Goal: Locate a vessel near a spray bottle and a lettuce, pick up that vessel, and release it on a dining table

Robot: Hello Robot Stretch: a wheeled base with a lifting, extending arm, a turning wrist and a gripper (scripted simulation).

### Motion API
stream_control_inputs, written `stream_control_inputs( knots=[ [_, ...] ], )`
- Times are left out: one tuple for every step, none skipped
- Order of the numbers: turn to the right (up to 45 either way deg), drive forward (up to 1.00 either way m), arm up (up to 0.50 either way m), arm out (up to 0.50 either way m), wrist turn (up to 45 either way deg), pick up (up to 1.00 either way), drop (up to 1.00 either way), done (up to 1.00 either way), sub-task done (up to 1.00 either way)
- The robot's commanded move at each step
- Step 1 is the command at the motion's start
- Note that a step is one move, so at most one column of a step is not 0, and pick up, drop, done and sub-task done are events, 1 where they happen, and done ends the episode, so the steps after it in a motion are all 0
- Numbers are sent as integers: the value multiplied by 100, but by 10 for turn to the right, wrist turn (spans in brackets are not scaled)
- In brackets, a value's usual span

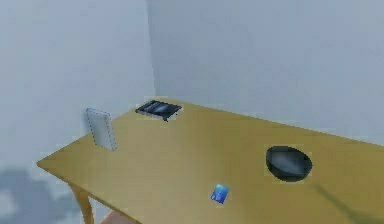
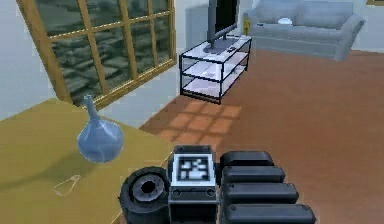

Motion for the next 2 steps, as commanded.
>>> stream_control_inputs(
  knots=[
    [-30,0,0,0,0,0,0,0,0],
    [450,0,0,0,0,0,0,0,0]
  ],
)
